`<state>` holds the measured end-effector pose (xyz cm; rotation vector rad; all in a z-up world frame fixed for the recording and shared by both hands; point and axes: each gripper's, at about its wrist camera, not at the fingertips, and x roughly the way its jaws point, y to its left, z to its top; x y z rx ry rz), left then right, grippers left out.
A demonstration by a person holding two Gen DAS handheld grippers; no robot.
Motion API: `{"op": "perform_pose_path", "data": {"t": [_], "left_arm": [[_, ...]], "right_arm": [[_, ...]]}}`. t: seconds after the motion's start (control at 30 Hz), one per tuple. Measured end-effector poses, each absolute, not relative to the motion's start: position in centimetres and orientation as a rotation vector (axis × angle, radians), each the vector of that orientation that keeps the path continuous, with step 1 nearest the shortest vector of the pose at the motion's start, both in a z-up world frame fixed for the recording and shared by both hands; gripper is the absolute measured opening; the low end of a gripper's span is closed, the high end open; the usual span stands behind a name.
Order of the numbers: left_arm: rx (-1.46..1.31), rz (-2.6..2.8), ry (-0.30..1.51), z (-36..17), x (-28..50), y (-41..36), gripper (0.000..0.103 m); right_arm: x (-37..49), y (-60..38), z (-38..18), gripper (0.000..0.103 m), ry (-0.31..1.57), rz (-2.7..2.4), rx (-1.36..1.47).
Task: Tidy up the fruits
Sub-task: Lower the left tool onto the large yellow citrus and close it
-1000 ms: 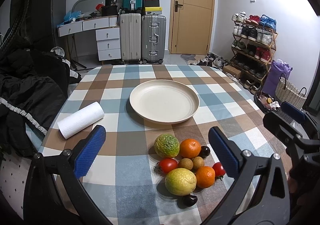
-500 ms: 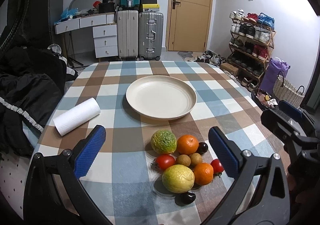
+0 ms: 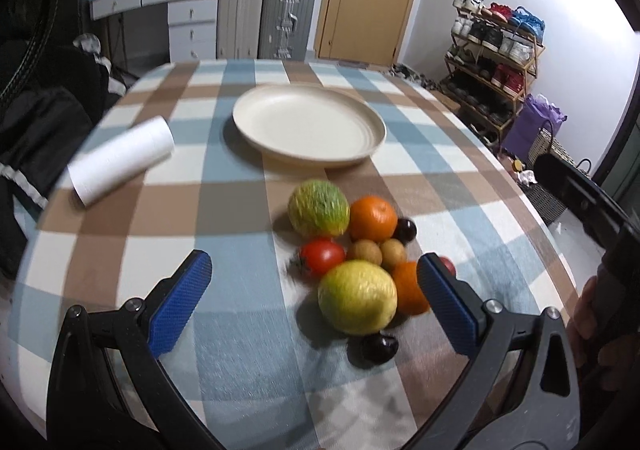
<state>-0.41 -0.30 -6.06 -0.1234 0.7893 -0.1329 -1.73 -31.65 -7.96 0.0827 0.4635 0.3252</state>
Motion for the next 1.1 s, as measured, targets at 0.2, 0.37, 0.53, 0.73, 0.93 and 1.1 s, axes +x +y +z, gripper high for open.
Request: {"op": "perform_pose_path", "data": {"t": [0.2, 0.37, 0.53, 0.73, 0.93, 1.1], "left_arm": [[-0.159, -0.177, 0.83, -7.8, 0.0, -0.1, 0.102], [-0.212, -0.233, 0.867, -8.7, 0.6, -0.1, 0.095], [-0.27, -0.277, 0.902, -9.3, 0.8, 0.3, 0.083], [-0.33, -0.333, 0.921, -9.6, 1.0, 0.6, 0.061], [-0.382, -0.382, 0.934, -9.8, 1.2, 1.1, 0.046], [-0.412, -0.391, 0.933, -10.1, 1.1, 1.8, 0.046]], "right_arm": [[-1.5, -31.7, -8.6, 0.103, 0.476, 0.323, 0.083], [-1.3, -31.8, -8.9, 0.103, 0.487, 0.32, 0.086], [-1.0, -31.8, -9.2, 0.103, 0.491, 0.318, 0.083], [-1.1, -31.7, -9.3, 0.103, 0.497, 0.321, 0.082], [-1.0, -31.5, -9.4, 0.103, 0.501, 0.323, 0.074], [-0.9, -31.3, -9.6, 0.103, 0.506, 0.324, 0.075]]}}
